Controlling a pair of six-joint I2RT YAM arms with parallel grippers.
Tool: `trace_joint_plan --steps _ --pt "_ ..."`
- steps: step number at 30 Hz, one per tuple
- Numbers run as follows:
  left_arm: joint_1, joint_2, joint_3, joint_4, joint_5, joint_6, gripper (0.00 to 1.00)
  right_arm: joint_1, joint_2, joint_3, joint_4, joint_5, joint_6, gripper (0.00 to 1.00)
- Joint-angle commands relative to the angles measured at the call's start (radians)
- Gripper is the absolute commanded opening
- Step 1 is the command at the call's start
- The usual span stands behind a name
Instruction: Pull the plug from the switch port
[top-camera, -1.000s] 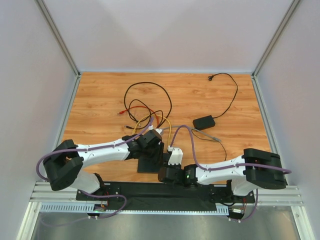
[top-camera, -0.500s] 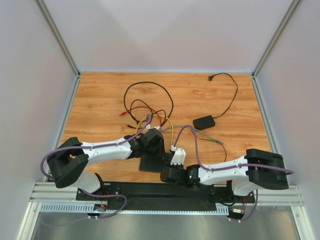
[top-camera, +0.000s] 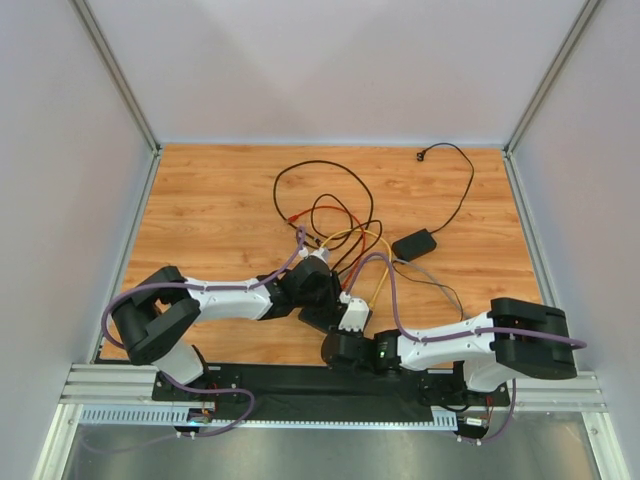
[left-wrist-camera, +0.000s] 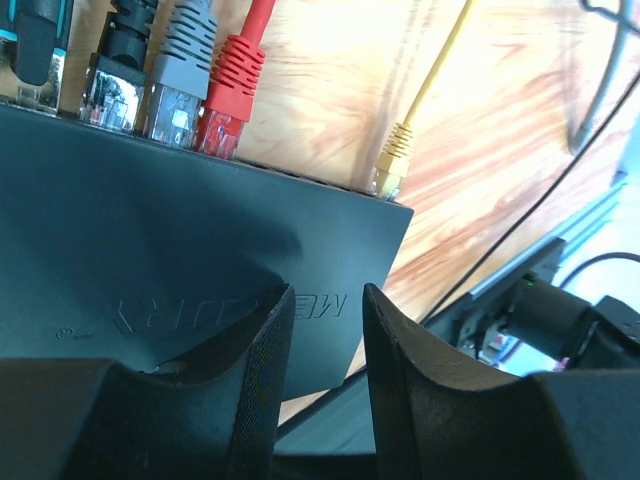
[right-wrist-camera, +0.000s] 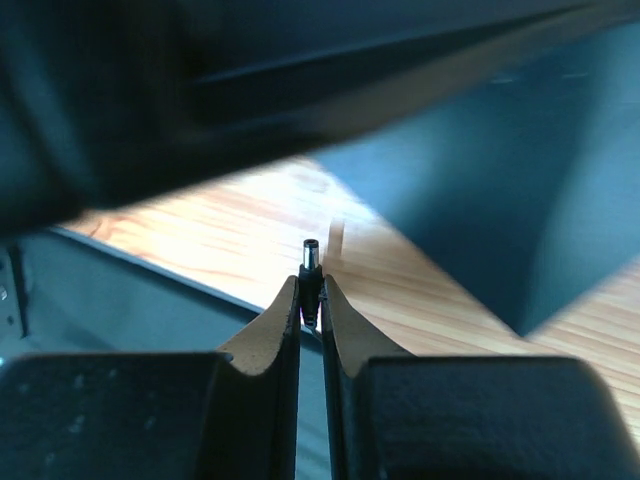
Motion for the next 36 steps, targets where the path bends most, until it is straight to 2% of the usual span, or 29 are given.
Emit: trace_joint_plan --steps 1,5,8,14,18,21,24,25,27,28,31,36 --pt "-0.031 0.154 -0.117 -0.221 -0.05 0.019 0.44 0.003 0.036 -0.024 0.036 -0.064 -0.014 0.0" --pt "-0.031 0.131 -0.123 -0.233 -0.064 0.019 0.44 0.004 -0.011 -0.026 0.01 -0.046 -0.024 0.0" --pt "-0.028 0.061 -0.131 -0.276 -0.086 0.019 0.45 0.003 -0.105 -0.008 -0.116 0.026 -0.032 0.0" --pt "-0.024 -0.19 -0.131 -0.428 -0.219 0.033 0.47 -0.002 -0.295 0.0 -0.318 0.101 -0.034 0.0" --pt "-0.024 -0.353 -0.116 -0.525 -0.308 0.053 0.5 -0.062 -0.383 0.023 -0.415 0.097 -0.092 0.0" --pt "-0.024 -0.465 -0.1 -0.589 -0.343 0.073 0.54 -0.17 -0.455 0.029 -0.472 0.089 -0.185 0.0" --pt "-0.022 -0.553 -0.1 -0.635 -0.371 0.086 0.58 -0.351 -0.532 0.049 -0.512 0.037 -0.332 0.0" --pt "-0.024 -0.573 -0.103 -0.641 -0.372 0.103 0.59 -0.476 -0.547 0.06 -0.513 0.01 -0.371 0.0" --pt "-0.024 -0.619 -0.12 -0.631 -0.366 0.128 0.62 -0.604 -0.581 0.074 -0.509 -0.061 -0.49 0.01" --pt "-0.022 -0.631 -0.126 -0.629 -0.363 0.14 0.62 -0.726 -0.584 0.088 -0.513 -0.087 -0.532 0.01" --pt "-0.024 -0.671 -0.156 -0.609 -0.342 0.154 0.64 -0.911 -0.553 0.161 -0.514 -0.125 -0.65 0.02" --pt "-0.024 -0.726 -0.199 -0.576 -0.31 0.151 0.64 -1.08 -0.406 0.256 -0.466 -0.256 -0.751 0.05"
